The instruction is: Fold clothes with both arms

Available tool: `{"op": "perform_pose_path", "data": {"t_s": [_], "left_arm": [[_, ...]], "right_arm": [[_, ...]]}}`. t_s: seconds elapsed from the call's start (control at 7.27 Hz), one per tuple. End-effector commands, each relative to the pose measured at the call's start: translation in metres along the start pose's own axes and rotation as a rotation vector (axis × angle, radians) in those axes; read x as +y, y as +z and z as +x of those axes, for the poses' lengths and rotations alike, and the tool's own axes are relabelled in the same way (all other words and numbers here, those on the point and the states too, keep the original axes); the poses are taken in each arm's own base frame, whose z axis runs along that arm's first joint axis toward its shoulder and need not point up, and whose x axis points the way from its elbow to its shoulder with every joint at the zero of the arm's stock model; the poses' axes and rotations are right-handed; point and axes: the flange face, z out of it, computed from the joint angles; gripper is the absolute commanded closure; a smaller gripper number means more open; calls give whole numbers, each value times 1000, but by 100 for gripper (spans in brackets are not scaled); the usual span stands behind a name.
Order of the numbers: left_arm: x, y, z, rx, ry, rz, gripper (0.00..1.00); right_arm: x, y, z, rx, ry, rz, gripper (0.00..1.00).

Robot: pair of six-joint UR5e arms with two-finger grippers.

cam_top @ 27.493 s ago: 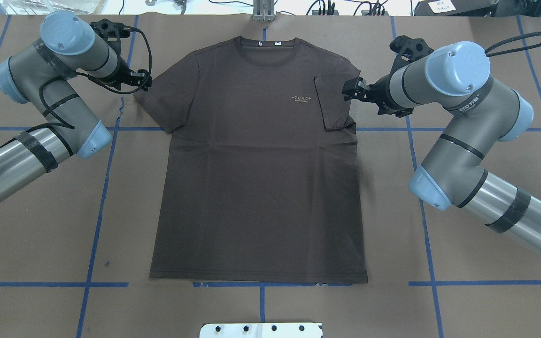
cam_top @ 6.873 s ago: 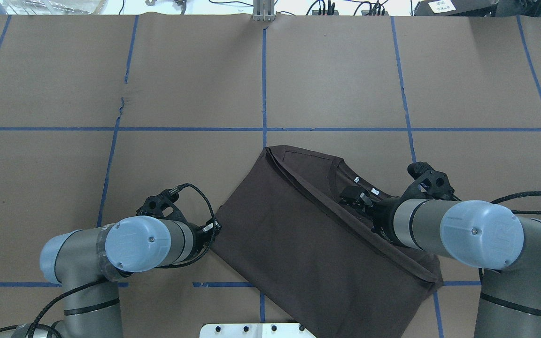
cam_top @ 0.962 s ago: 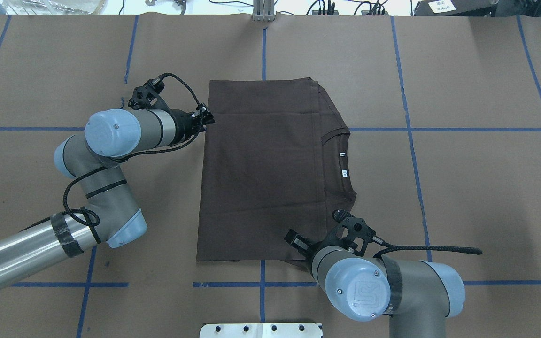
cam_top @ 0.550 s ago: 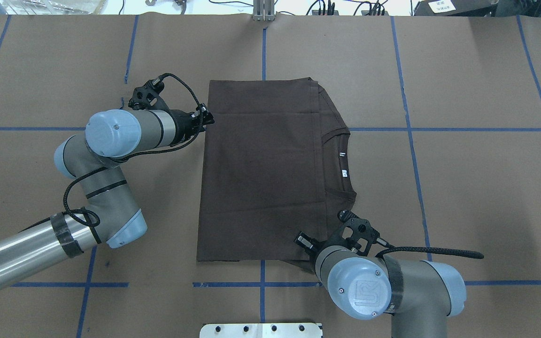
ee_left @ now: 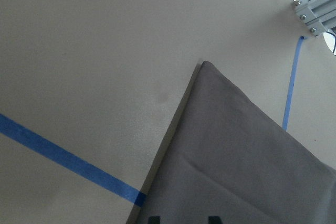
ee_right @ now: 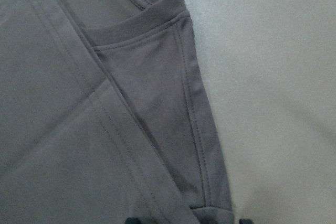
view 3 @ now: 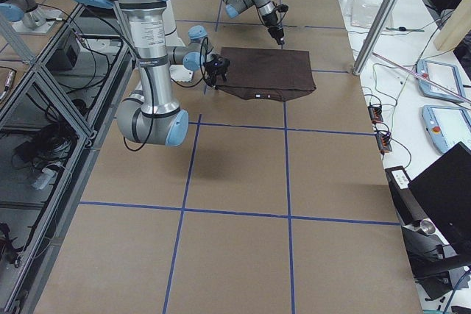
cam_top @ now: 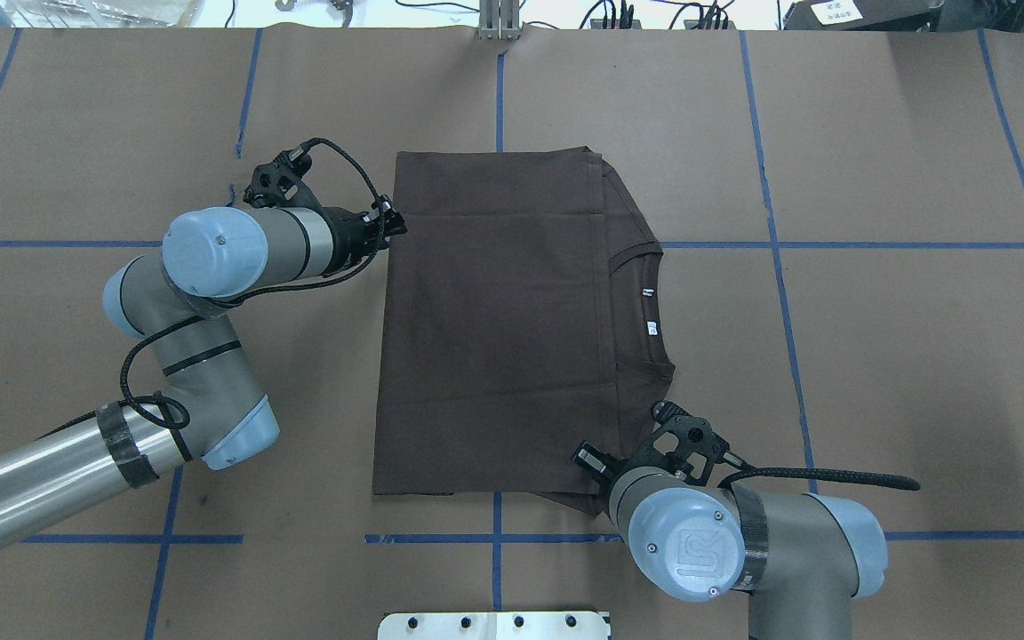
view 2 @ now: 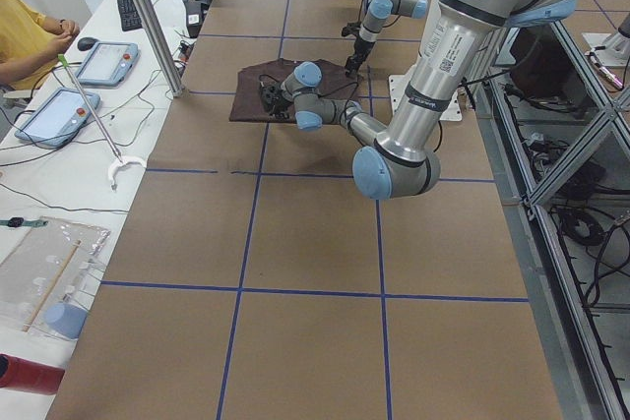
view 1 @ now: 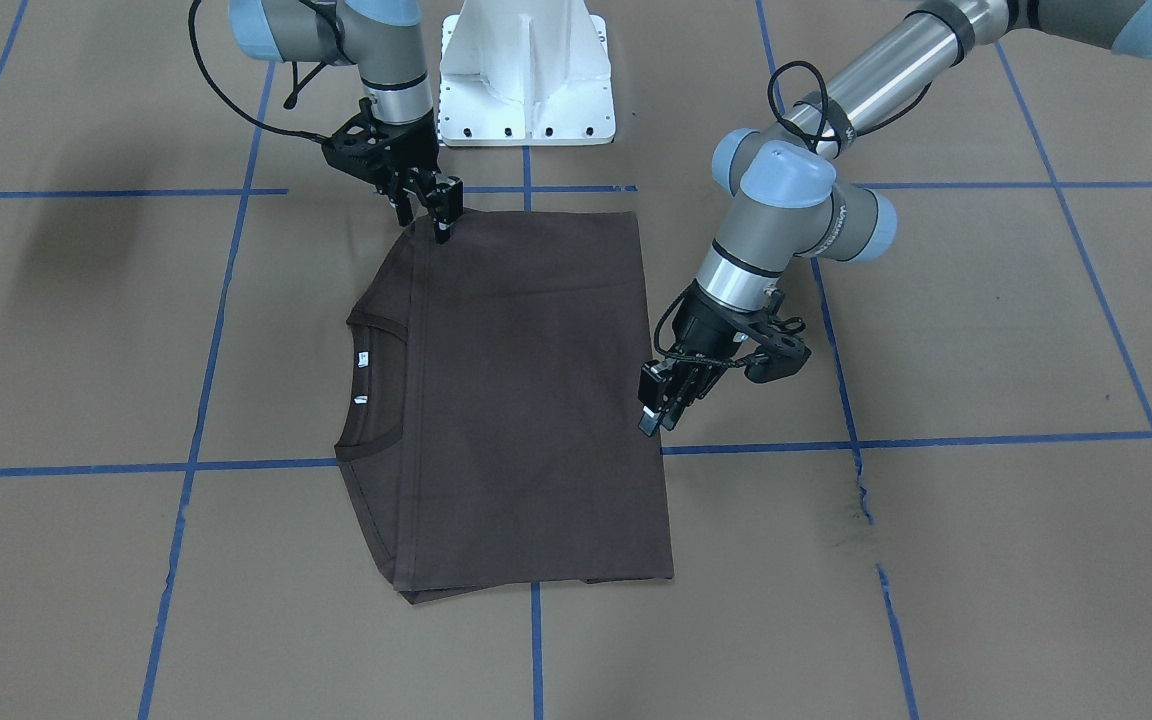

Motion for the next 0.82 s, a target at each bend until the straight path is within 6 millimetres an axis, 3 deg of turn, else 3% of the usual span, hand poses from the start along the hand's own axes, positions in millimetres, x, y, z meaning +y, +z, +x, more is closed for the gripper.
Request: {"op": "perform_pose_path", "data": {"t_s": [0.0,0.69], "left_arm": [[0,0,0,-2,0,-1,58],[1,1,-1,-2,0,-2,58]], "right_arm": [[-1,1,2,6,-1,0,29],[-1,1,4,10,-2,-5,30]]}}
